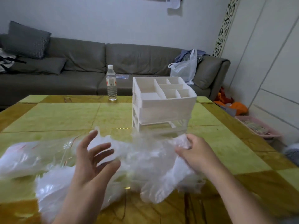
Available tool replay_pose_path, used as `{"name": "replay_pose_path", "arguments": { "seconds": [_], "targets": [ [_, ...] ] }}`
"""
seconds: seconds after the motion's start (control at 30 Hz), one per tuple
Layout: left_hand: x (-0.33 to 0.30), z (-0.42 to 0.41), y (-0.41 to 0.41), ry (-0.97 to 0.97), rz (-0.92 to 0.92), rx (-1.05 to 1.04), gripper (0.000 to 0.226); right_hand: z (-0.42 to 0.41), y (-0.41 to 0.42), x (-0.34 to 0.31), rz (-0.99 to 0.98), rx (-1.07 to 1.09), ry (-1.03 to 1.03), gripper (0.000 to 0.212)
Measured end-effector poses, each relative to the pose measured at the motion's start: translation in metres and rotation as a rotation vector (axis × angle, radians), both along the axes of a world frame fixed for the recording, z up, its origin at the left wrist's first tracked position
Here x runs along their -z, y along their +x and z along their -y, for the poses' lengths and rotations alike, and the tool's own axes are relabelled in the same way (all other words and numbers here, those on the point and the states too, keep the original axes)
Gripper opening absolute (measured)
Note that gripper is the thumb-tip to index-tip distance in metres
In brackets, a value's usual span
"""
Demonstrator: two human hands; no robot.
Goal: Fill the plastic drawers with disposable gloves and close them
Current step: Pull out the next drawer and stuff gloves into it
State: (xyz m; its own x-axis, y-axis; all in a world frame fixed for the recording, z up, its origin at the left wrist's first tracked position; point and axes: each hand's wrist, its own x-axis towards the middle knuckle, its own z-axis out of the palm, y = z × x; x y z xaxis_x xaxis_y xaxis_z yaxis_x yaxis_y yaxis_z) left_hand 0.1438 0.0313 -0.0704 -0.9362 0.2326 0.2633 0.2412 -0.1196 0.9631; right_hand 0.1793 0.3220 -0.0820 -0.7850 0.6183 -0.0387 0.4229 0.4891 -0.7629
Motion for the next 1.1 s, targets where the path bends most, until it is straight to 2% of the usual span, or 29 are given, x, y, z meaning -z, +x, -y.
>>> {"name": "replay_pose_path", "arguments": {
  "seconds": [0.07,0.17,0.23,0.33,0.47,0.53,0.67,0.83,1.0,1.1],
  "targets": [
    [-0.003,-0.005,0.002,-0.193,-0.212,-0.060,0.062,0.000,0.004,0.002,0.038,-0.042,0.058,0.022],
    [-0.018,-0.024,0.009,-0.391,-0.531,-0.049,0.035,0.004,0.004,0.004,0.021,-0.094,0.113,0.029],
    [-0.026,-0.054,0.013,-0.510,-0.638,0.081,0.027,0.002,0.005,0.004,-0.016,-0.085,0.117,0.028],
    [-0.025,-0.104,0.006,-0.765,-0.639,0.258,0.030,-0.002,0.005,0.003,-0.041,-0.082,0.132,0.025],
    [0.005,-0.144,-0.022,-1.283,-0.492,0.296,0.048,-0.002,0.005,0.005,-0.026,-0.034,0.240,0.024],
    [0.017,-0.147,-0.030,-1.480,-0.457,0.325,0.056,-0.003,0.004,0.009,-0.014,-0.016,0.302,0.025],
    [0.029,-0.143,-0.044,-1.512,-0.473,0.336,0.066,-0.005,0.004,0.012,0.049,-0.016,0.393,0.031],
    [0.032,-0.147,-0.051,-1.523,-0.435,0.414,0.064,-0.006,0.008,0.001,0.078,0.021,0.476,0.024],
    [0.038,-0.155,-0.052,-1.533,-0.377,0.418,0.072,0.000,0.010,-0.002,0.160,0.059,0.541,0.050],
    [0.043,-0.154,-0.048,-1.509,-0.333,0.405,0.067,0.009,0.007,-0.012,0.061,0.002,0.633,0.055]
  ]
}}
